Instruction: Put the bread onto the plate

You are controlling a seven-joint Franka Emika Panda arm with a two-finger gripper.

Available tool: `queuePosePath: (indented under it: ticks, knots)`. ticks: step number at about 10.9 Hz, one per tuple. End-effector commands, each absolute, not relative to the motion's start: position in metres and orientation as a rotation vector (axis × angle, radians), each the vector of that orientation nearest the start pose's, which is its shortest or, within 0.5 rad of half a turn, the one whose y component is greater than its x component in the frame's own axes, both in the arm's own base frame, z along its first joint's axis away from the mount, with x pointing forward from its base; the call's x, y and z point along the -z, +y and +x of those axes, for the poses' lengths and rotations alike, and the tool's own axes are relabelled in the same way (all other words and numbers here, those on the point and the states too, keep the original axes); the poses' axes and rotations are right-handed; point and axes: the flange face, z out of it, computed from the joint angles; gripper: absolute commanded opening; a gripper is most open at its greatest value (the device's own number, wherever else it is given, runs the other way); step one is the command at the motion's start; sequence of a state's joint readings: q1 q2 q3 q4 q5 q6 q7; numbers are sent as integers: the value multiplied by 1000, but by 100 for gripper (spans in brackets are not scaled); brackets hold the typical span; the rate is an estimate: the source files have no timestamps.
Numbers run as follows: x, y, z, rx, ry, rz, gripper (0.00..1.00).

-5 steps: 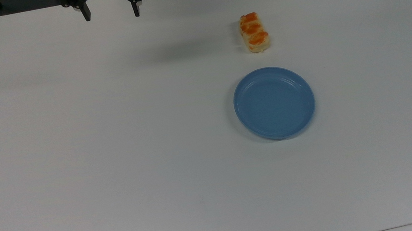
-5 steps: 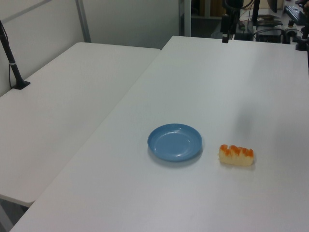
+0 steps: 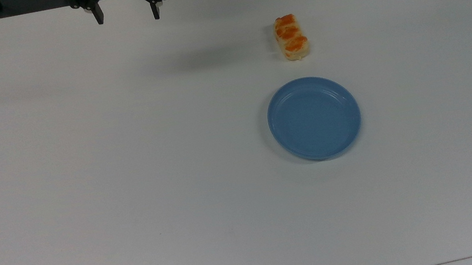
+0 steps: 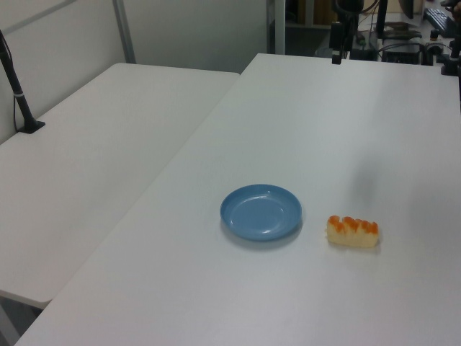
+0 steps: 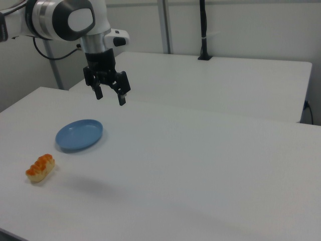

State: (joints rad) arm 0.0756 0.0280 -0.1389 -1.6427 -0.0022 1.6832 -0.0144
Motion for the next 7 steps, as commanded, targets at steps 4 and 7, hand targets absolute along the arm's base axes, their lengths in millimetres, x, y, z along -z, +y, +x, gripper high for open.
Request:
queuePosePath:
  ticks: [4, 7]
  knots:
    - [-583, -30, 564, -18, 30, -3133, 100]
    - [-574, 32, 567, -47, -132, -3133, 100]
